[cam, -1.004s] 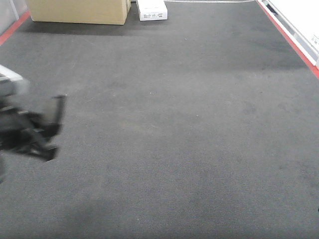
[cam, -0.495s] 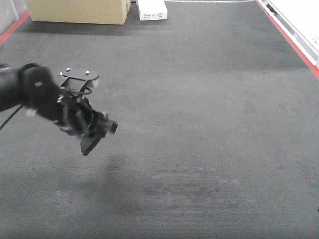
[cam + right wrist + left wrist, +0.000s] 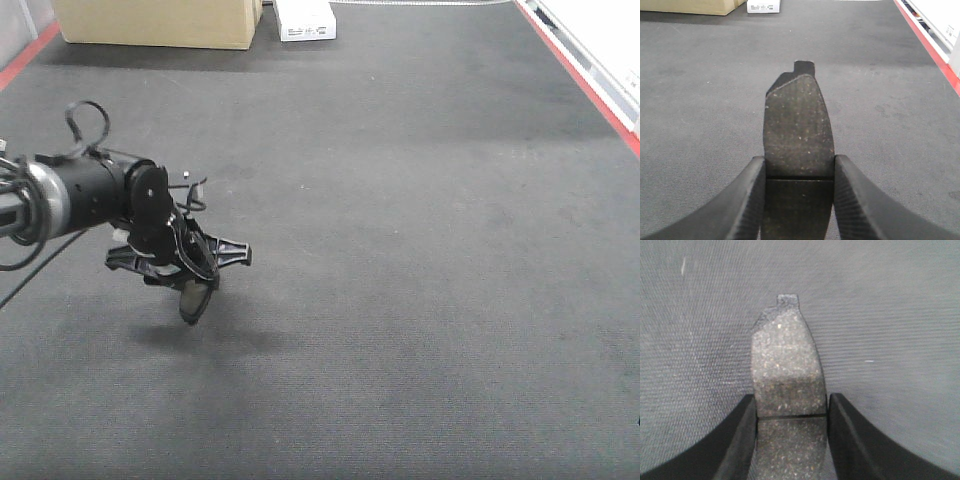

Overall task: Move and align brake pads A on conveyor
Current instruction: 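Lower the left gripper with its brake pad toward the belt, then open the left gripper to release the pad and raise it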

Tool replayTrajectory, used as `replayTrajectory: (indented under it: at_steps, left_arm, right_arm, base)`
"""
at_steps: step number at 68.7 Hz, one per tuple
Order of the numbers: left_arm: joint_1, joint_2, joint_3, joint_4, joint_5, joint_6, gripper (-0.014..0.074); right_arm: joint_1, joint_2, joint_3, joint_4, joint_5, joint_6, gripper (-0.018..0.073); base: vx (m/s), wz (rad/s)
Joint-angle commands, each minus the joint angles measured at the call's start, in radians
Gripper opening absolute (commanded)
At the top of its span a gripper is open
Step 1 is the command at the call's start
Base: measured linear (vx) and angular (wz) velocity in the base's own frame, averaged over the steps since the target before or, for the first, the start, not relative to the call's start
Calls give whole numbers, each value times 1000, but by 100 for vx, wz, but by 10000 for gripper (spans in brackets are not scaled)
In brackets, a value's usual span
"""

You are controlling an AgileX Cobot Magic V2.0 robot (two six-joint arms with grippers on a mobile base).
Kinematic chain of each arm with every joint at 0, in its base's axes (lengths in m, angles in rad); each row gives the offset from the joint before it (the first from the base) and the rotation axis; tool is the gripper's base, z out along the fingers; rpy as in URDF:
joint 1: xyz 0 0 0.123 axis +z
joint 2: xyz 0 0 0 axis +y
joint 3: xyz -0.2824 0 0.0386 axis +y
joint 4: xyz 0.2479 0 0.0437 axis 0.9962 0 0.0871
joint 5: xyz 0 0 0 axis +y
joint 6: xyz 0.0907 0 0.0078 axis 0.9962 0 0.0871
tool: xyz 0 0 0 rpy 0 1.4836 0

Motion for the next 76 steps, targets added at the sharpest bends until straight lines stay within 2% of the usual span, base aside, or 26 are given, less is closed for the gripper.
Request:
replayTrajectory:
  at_steps: [1, 12, 31, 41, 50, 58, 66, 76]
  left_arm:
    - [-2, -41, -34, 14, -42, -14, 111]
    - [-3, -35, -33, 18, -43, -14, 188]
    - [-3, -49, -33, 17, -28, -14, 475]
    - [-5, -103, -29, 58, -32, -14, 551]
    - [-14, -204, 33, 158, -65, -14, 533]
    - [-23, -353, 147, 220, -120, -12, 476]
    - [-24, -518, 280, 234, -174, -10, 397]
    - [-24, -726, 434, 234, -225, 23, 255]
  right_arm:
    - [-2, 8, -30, -9, -94, -10, 36]
    - [-2, 8, -30, -9, -94, -10, 36]
    - [-2, 8, -30, -9, -94, -10, 36]
    - [-2, 8, -30, -9, -94, -10, 36]
    - [-2, 8, -30, -9, -94, -10, 36]
    - [-2, 8, -30, -9, -94, -10, 36]
    - [-2, 8, -30, -9, -94, -10, 36]
    - [-2, 8, -30, -9, -94, -10, 36]
  base:
    - [0, 0]
    - [0, 0]
    - [0, 0]
    - [0, 0]
    - [0, 0]
    - [0, 0]
    - [0, 0]
    - [0, 0]
